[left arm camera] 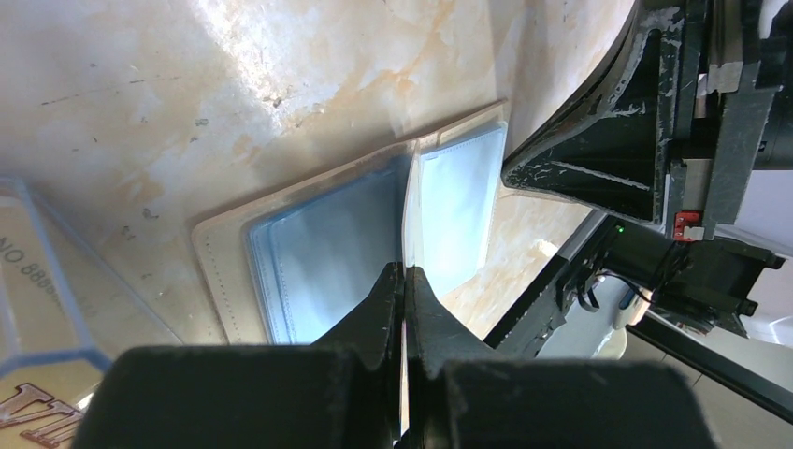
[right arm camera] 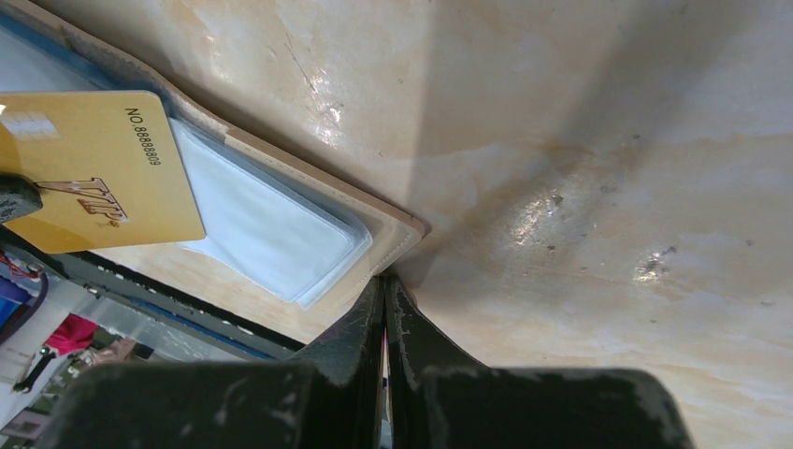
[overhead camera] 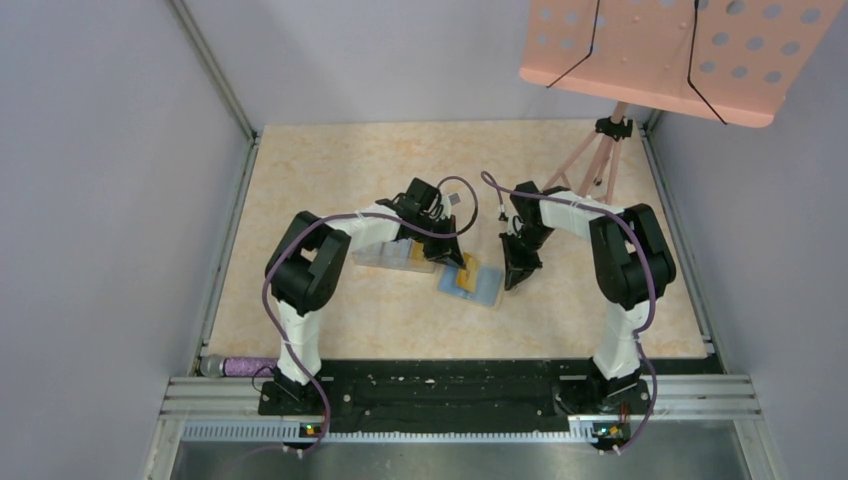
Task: Put the credit cards into the card holder
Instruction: Insert the credit card into the card holder.
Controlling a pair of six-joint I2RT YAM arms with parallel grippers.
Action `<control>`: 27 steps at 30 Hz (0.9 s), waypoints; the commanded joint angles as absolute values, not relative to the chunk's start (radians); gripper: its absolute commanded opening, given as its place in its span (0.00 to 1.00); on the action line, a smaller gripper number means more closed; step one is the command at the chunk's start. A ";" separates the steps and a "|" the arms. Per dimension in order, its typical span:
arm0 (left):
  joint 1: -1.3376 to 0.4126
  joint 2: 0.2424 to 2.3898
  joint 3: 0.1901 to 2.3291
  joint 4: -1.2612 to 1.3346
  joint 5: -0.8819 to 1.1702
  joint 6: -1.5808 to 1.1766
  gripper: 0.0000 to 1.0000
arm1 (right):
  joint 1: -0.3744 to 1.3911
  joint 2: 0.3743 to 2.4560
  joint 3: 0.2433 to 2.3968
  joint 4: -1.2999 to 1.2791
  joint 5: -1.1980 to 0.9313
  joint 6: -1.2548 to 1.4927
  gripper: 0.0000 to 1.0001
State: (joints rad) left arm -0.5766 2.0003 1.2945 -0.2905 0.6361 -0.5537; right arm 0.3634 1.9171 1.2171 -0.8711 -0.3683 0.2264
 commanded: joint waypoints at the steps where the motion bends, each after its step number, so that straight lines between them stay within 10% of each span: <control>1: -0.568 1.981 1.330 -0.350 0.585 -0.505 0.00 | 0.368 1.950 1.179 -0.858 -0.361 0.203 0.00; 27: -0.613 1.998 1.326 -0.350 0.592 -0.529 0.00 | 0.368 1.958 1.177 -0.857 -0.370 0.201 0.00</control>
